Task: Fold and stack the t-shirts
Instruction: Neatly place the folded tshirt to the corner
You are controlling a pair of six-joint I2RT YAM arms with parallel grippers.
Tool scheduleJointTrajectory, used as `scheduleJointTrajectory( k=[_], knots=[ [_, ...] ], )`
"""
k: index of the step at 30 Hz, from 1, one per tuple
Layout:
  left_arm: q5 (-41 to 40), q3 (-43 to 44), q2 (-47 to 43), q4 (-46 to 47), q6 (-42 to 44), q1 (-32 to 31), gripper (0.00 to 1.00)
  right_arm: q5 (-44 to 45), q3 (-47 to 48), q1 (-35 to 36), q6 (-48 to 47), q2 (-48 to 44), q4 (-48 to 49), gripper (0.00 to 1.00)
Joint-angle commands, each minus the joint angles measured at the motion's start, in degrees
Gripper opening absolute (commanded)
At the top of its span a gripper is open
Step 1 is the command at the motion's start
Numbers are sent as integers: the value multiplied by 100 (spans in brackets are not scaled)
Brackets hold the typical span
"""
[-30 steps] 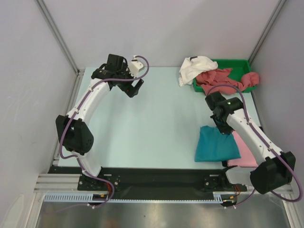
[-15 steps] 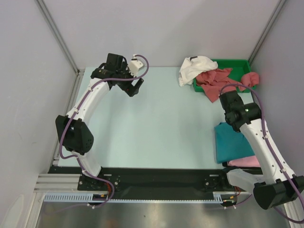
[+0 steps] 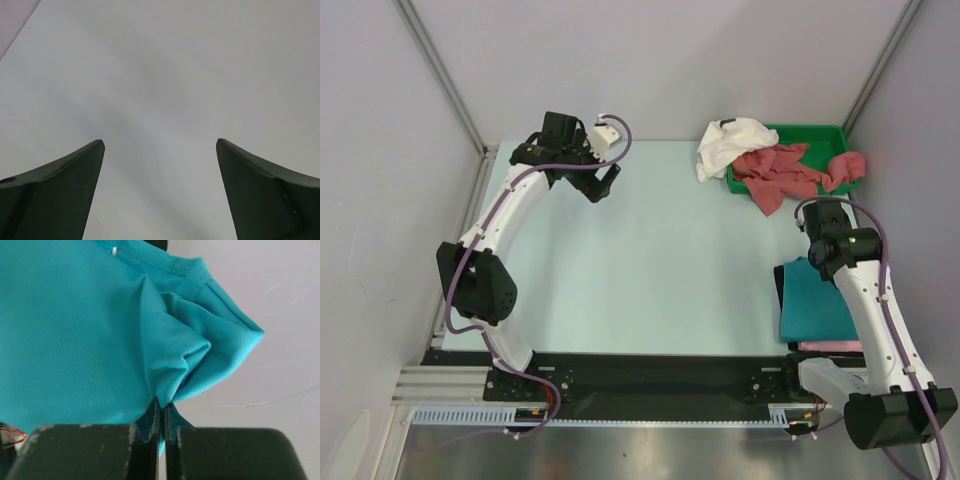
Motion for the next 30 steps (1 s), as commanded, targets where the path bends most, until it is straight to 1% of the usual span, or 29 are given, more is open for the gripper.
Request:
scheduleJointTrajectory(
  k=[1,3,4,9,11,12,14,17,23,27,30],
  knots=[
    [108,232,-31,129,80,80,100,68,-354,-447,-1123,22,452,0],
    [134,249,-22,129,71,72,100,217,-600,-597,-1527,92,900,0],
    [134,267,-22,129,63,72,100,217,-697,-789,-1633,118,1058,0],
    [213,346,-31,85,27,80,100,112,-1416,-1168,-2318,233,1928,0],
    [205,363,-40,59,54,89,100,103,-1514,-1326,-2460,224,2105,0],
    [213,381,-40,50,63,98,100,112,-1585,-1370,-2591,207,2341,0],
    [213,390,-22,50,54,107,100,95,-1717,-1519,-2689,250,2492,0],
    [213,416,-5,32,54,124,100,120,-1849,-1564,-2847,312,2668,0],
    [205,399,48,24,54,142,100,252,-2059,-1863,-3145,461,3301,0],
    [222,372,83,24,45,177,100,305,-2112,-2030,-3286,610,3721,0],
    [240,355,92,15,45,212,100,288,-2095,-2056,-3339,724,3863,0]
  ],
)
